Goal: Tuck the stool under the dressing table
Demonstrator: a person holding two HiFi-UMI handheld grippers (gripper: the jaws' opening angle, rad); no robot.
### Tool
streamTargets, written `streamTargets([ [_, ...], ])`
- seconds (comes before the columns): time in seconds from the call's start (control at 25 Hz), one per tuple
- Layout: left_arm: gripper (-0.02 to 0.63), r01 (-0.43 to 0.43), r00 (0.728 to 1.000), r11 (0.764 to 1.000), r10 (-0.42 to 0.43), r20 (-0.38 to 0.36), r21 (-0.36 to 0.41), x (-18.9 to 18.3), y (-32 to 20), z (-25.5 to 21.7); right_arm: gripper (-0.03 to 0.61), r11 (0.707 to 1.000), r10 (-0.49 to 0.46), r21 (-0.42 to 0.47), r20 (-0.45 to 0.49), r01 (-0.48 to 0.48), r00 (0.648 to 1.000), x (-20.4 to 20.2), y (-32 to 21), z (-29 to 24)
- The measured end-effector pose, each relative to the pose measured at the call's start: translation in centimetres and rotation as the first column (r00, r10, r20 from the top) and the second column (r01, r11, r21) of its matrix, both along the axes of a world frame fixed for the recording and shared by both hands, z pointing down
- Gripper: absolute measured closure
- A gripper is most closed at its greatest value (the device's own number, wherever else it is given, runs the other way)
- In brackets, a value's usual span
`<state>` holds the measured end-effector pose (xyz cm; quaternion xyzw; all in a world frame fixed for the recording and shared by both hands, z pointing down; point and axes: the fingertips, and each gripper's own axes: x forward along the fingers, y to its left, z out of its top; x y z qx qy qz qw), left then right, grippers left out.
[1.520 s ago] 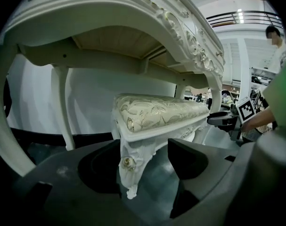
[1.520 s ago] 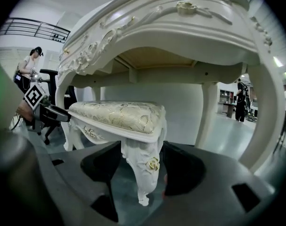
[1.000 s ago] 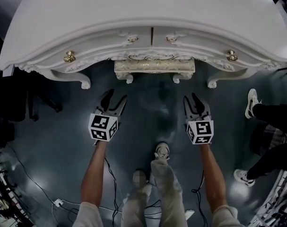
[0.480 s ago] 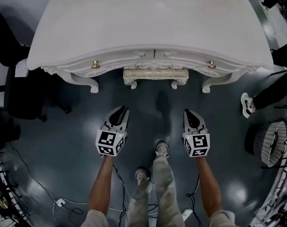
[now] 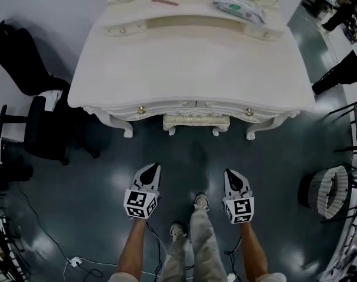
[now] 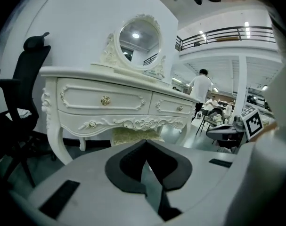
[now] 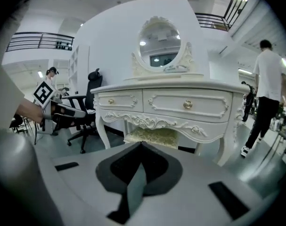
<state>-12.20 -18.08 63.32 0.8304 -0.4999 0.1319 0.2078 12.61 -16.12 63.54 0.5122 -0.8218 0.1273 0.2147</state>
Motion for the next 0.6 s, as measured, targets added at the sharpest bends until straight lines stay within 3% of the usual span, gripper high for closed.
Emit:
streamTargets([
  [0.6,0.6,-0.003,1.0,0.999,0.002,0.017,0.032,-1.3,3.5,-13.4,0.578,0.996,0.031,0.081,0.013,-0.032,0.999,0.9,2.5,-15.2],
])
